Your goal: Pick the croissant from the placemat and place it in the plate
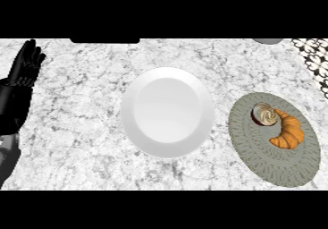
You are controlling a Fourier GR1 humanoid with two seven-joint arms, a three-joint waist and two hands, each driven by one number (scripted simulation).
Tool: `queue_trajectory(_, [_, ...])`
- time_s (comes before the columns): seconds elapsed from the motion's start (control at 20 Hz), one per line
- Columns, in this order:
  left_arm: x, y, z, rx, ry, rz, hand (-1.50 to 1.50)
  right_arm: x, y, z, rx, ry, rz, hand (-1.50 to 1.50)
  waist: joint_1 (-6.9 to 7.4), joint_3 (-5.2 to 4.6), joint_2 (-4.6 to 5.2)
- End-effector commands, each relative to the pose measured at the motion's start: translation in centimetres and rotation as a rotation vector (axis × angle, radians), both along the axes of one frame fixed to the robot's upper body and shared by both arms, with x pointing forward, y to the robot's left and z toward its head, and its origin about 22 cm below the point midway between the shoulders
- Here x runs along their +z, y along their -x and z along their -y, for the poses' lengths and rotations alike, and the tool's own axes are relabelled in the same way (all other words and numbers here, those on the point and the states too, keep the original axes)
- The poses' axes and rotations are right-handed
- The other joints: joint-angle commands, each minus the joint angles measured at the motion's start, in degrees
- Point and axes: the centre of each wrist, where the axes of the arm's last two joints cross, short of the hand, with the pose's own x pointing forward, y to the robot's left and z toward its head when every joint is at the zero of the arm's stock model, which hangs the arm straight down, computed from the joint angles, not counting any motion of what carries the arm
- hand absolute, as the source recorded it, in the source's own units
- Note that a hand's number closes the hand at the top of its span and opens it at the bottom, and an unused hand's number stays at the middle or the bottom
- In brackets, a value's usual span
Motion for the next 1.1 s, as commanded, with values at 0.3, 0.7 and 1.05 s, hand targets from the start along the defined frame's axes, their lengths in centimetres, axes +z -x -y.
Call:
queue_trajectory(0.3, [-0.5,-0.5,1.4,-0.052,0.052,-0.099,0.0,-5.1,-1.1,5.1,-0.206,0.566,-0.439,1.5,3.06,1.07,2.52])
queue_trajectory(0.7, [-0.5,-0.6,1.3,-0.032,0.109,-0.208,0.0,-16.7,-0.4,-4.9,-0.44,0.113,-0.467,-1.5,3.52,3.62,-0.06])
queue_trajectory(1.05, [-0.5,0.4,3.0,-0.036,0.094,-0.207,0.0,-12.6,1.1,-1.5,-0.461,0.154,-0.284,-1.5,2.28,3.45,-0.52])
